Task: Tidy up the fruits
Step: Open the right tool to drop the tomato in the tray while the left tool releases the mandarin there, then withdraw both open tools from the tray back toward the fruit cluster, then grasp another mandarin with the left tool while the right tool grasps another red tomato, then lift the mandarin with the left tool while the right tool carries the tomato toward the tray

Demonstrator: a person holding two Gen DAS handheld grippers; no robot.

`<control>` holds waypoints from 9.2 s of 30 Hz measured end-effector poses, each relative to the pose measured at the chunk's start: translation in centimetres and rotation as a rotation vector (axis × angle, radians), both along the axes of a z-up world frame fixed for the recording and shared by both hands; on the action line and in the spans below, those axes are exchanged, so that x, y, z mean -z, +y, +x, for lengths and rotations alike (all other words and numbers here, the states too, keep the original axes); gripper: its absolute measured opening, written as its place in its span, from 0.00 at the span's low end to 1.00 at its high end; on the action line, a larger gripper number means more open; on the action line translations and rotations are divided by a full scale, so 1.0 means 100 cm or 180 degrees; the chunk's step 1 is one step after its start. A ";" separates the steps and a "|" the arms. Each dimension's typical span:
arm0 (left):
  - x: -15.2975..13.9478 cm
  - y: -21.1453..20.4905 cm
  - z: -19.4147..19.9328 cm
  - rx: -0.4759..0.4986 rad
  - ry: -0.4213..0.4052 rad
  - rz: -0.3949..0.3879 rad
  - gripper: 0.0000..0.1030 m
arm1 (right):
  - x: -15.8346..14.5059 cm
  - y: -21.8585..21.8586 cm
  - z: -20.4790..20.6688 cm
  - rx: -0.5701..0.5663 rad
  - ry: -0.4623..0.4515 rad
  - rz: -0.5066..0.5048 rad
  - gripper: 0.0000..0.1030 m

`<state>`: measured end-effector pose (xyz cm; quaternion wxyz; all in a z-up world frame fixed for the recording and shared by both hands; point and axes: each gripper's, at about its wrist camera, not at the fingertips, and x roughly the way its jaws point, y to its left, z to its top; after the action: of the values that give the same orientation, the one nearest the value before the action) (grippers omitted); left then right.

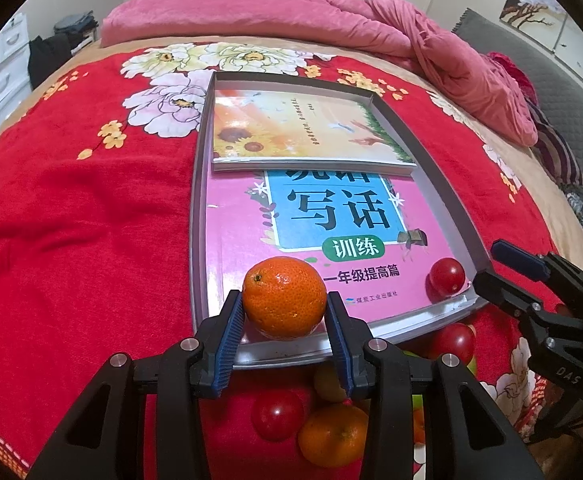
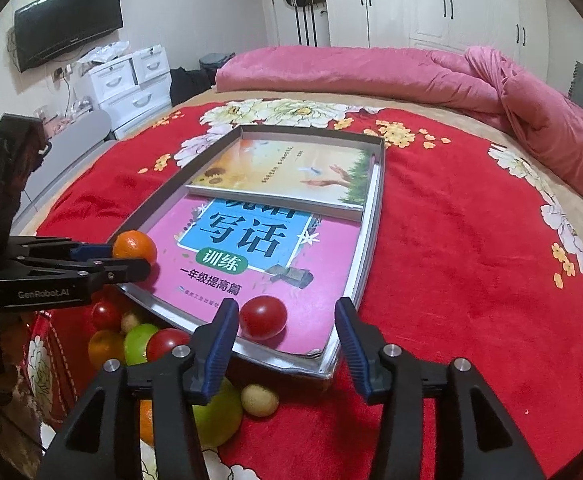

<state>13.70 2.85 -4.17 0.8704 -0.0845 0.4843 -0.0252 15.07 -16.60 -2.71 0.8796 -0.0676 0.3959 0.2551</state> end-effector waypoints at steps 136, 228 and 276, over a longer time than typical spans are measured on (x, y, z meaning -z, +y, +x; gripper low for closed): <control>0.000 -0.017 -0.086 0.0365 0.0297 -0.0099 0.76 | -0.019 0.022 -0.069 -0.0211 0.0015 0.0021 0.91; -0.034 -0.013 -0.071 0.0316 -0.0172 -0.0283 0.42 | -0.024 0.026 -0.053 -0.0326 -0.0102 0.0264 0.31; -0.024 -0.057 0.001 0.0423 -0.0237 -0.0209 0.43 | -0.039 -0.013 -0.012 0.0166 -0.0375 0.0225 0.31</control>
<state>13.78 -2.84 -1.76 0.8810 -0.0796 0.4550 -0.1019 13.89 -17.87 1.17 0.9095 -0.0411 0.3358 0.2416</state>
